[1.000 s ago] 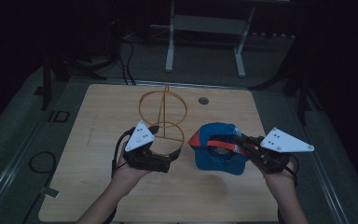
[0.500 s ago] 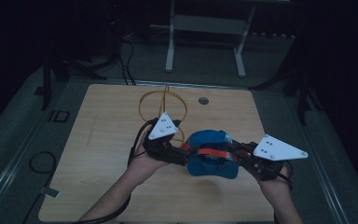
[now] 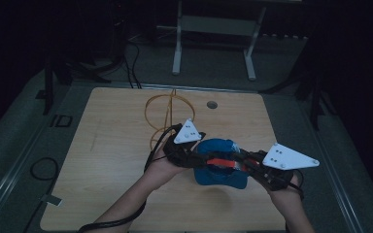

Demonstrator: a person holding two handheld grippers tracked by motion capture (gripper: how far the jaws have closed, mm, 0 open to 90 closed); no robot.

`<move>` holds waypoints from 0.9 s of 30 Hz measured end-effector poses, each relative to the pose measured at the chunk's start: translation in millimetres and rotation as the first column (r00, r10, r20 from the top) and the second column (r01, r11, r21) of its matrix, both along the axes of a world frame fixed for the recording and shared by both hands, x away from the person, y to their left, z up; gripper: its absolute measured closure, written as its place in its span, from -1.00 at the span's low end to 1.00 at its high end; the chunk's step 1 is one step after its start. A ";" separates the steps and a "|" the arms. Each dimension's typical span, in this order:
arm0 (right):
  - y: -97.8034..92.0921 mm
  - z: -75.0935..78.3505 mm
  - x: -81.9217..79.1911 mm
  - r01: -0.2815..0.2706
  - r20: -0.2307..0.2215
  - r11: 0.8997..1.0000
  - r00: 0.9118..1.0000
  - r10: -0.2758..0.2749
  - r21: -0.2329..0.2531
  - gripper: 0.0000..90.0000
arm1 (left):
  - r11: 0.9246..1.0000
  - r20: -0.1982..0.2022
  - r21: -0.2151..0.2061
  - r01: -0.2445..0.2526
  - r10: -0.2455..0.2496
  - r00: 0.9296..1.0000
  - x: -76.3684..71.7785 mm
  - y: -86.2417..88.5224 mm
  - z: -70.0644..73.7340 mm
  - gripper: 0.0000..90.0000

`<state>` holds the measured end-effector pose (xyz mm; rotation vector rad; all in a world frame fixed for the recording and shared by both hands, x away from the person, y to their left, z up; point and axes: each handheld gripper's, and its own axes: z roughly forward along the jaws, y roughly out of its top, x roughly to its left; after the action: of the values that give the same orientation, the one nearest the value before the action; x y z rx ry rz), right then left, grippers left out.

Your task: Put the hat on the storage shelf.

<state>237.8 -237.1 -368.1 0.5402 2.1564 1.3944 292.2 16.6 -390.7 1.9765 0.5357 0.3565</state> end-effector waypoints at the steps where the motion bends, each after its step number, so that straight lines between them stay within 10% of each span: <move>1: -0.3 -0.4 0.3 0.004 0.001 1.000 1.000 -0.004 -0.001 0.93 | 1.000 -0.002 0.010 -0.002 0.002 1.000 0.2 -1.3 -1.0 -0.13; 14: -0.4 -8.6 2.5 0.019 -0.016 1.000 1.000 -0.020 -0.011 0.93 | 0.998 -0.008 0.057 -0.026 0.027 1.000 -2.6 -13.2 -3.3 0.91; 27: -5.3 -11.7 -5.5 0.017 -0.032 0.999 0.999 -0.016 0.033 0.88 | 0.996 0.078 0.056 -0.076 0.071 0.994 -12.7 -16.8 12.5 0.95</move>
<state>232.3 -242.4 -379.7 0.5953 2.1522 1.4245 279.5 -0.2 -378.2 1.9943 0.5559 0.4963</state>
